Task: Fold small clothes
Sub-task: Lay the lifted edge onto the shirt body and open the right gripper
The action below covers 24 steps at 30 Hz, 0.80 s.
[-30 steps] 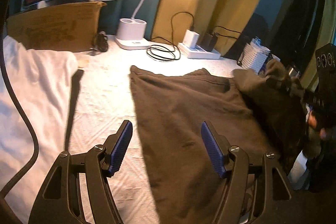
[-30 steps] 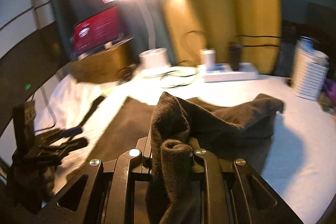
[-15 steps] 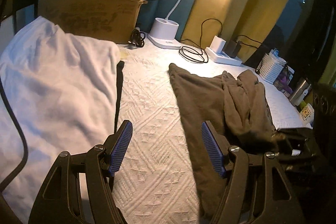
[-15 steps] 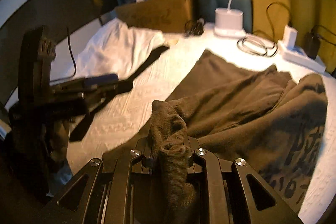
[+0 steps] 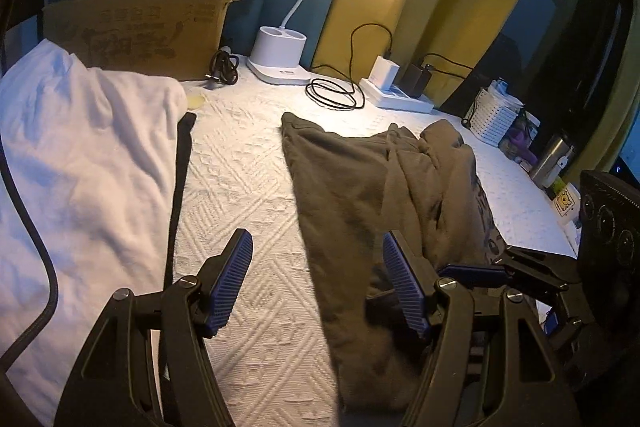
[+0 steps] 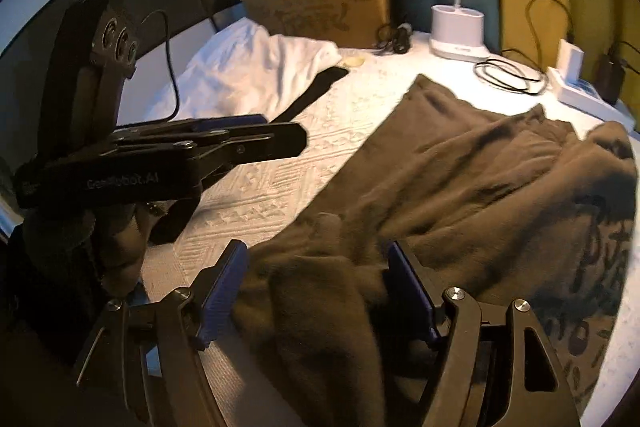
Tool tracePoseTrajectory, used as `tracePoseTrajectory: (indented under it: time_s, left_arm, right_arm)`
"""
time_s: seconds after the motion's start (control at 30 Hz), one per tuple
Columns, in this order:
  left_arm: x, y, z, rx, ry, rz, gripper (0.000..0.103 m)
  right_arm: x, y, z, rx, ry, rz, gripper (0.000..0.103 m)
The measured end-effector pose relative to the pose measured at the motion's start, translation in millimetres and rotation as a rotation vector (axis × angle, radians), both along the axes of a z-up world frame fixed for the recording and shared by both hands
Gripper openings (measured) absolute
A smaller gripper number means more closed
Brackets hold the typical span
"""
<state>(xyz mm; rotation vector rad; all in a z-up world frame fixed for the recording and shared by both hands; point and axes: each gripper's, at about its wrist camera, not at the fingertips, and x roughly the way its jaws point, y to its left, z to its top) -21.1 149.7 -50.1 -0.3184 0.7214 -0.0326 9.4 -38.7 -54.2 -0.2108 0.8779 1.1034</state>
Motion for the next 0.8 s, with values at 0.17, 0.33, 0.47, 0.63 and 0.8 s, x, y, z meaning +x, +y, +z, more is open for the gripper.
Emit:
tracePoseTrajectory:
  time_s: [0.17, 0.33, 0.47, 0.63, 0.8]
  left_arm:
    - [6, -19, 10, 0.034, -0.003, -0.034, 0.068]
    - [10, -46, 4, 0.064, 0.034, -0.113, 0.068]
    - [13, -60, -9, 0.078, 0.082, -0.133, 0.068]
    - [16, -80, -8, 0.103, 0.077, -0.19, 0.068]
    - [20, -98, -10, 0.127, 0.083, -0.265, 0.068]
  right_arm:
    - [1, -25, 9, 0.022, -0.022, -0.051, 0.075]
    - [8, -55, 12, 0.038, -0.034, -0.121, 0.075]
    - [16, -78, 11, 0.041, -0.033, -0.184, 0.076]
    - [26, -108, 6, 0.029, -0.051, -0.271, 0.076]
    - [42, -144, -3, 0.01, -0.049, -0.393, 0.076]
